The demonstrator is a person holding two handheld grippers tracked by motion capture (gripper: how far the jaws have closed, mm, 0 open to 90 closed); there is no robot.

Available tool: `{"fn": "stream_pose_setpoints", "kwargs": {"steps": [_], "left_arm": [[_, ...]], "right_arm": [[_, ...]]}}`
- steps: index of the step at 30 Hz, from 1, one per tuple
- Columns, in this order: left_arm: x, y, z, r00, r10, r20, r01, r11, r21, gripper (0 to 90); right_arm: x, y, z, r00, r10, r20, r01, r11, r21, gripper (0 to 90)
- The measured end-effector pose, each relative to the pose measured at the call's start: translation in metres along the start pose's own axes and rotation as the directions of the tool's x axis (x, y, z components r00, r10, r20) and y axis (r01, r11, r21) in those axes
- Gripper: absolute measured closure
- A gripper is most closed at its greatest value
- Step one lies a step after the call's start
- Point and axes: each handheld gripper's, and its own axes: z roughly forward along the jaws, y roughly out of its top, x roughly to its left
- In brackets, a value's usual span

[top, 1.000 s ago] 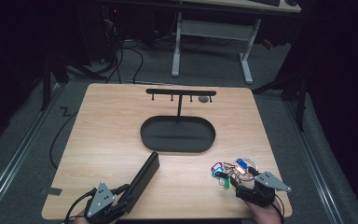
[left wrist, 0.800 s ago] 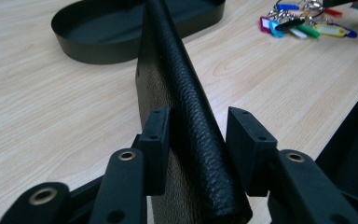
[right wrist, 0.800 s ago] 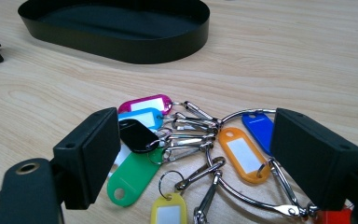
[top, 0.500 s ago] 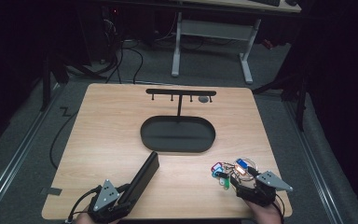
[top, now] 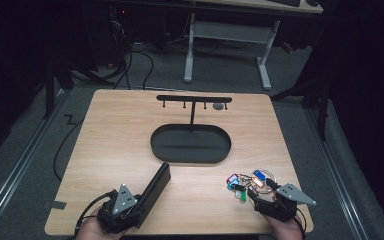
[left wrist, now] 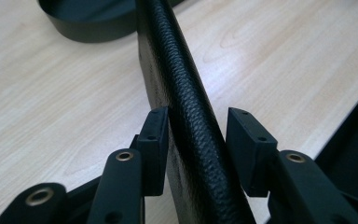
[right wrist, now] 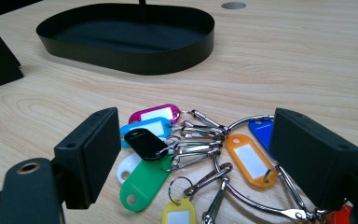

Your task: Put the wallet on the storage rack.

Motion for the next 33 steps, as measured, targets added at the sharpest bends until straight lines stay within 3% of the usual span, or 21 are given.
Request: {"fn": "stream_pose_setpoints", "kwargs": {"steps": [5, 7, 12, 17, 19, 23, 27, 30, 31, 33], "left_arm": [[0.0, 0.01, 0.003, 0.9995, 0.015, -0.028, -0.013, 0.9977, 0.067, 64.0], [0.001, 0.012, 0.005, 0.9993, 0.001, -0.037, 0.002, 0.9962, 0.087, 66.2], [0.007, 0.014, 0.008, 0.9998, -0.011, -0.017, 0.012, 0.9947, 0.102, 71.6], [0.008, 0.018, 0.009, 0.9985, 0.055, -0.001, -0.055, 0.9899, 0.131, 73.2], [0.009, 0.022, 0.009, 0.9957, 0.092, 0.013, -0.092, 0.9835, 0.155, 73.7], [0.005, 0.026, 0.011, 0.986, 0.167, 0.001, -0.165, 0.9721, 0.167, 74.3], [0.005, 0.029, 0.01, 0.9713, 0.238, 0.006, -0.236, 0.9586, 0.159, 74.5], [0.006, 0.033, 0.008, 0.9622, 0.272, 0.01, -0.271, 0.953, 0.136, 74.6], [0.006, 0.033, 0.008, 0.9622, 0.272, 0.01, -0.271, 0.953, 0.136, 74.7], [0.006, 0.038, 0.005, 0.9503, 0.311, -0.003, -0.309, 0.9444, 0.112, 74.7]], "right_arm": [[0.0, 0.0, -0.001, 1.0, 0.0, -0.001, 0.0, 1.0, -0.004, 16.7], [0.0, 0.0, -0.001, 1.0, 0.002, -0.002, -0.002, 1.0, -0.003, 16.8], [0.001, 0.0, -0.002, 1.0, 0.001, 0.0, -0.001, 1.0, -0.005, 16.9], [0.0, 0.0, -0.002, 1.0, 0.002, 0.003, -0.002, 1.0, -0.002, 17.0], [0.0, 0.0, -0.002, 1.0, 0.0, 0.003, 0.0, 1.0, 0.0, 17.0], [0.001, -0.001, -0.001, 1.0, -0.006, 0.001, 0.006, 1.0, 0.001, 17.3], [0.001, -0.001, -0.001, 1.0, -0.007, 0.001, 0.007, 1.0, 0.002, 17.4], [0.001, -0.001, -0.001, 1.0, -0.004, 0.003, 0.004, 1.0, 0.002, 17.5], [0.001, -0.001, -0.001, 1.0, -0.004, 0.004, 0.004, 1.0, 0.001, 17.6], [0.001, -0.001, -0.001, 1.0, -0.002, 0.005, 0.002, 1.0, 0.001, 17.6]]}}
